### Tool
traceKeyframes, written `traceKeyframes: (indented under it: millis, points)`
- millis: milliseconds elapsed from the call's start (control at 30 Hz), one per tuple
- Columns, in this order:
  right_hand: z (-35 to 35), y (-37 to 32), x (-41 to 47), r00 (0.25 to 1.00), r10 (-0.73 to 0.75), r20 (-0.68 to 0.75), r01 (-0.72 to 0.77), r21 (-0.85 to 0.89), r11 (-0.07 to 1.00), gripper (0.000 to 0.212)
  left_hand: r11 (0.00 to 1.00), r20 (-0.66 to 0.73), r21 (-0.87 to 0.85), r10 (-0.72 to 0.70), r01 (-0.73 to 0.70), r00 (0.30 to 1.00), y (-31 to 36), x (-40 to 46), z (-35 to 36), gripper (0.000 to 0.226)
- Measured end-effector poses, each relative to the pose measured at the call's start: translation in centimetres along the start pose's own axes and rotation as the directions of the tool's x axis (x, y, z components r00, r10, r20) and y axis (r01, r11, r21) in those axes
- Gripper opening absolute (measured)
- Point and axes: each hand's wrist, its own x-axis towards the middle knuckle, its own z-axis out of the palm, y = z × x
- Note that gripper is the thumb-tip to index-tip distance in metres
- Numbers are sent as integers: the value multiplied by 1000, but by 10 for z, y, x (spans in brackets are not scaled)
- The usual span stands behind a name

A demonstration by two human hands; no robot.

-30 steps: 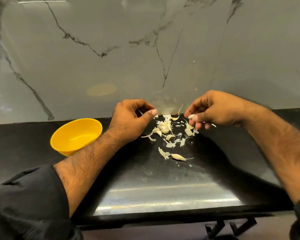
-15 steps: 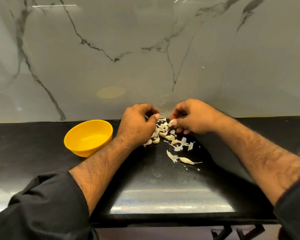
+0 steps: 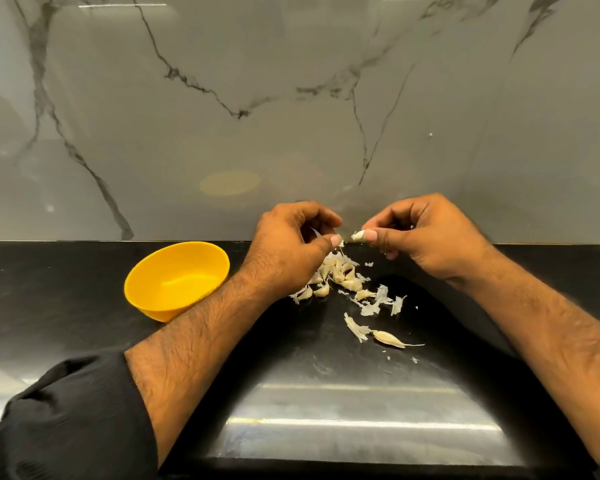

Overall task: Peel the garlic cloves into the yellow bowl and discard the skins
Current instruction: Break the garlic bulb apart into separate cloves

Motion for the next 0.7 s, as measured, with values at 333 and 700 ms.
traceKeyframes:
  millis: [333,700]
  points:
    - [5,0,-2,1000,-21,4,21,53,998,31,987,79,-150,73,-60,994,5,-5,0,10]
    - [9,-4,-5,993,78,92,-104,322,941,37,957,87,-289,65,-37,994,2,-3,0,8]
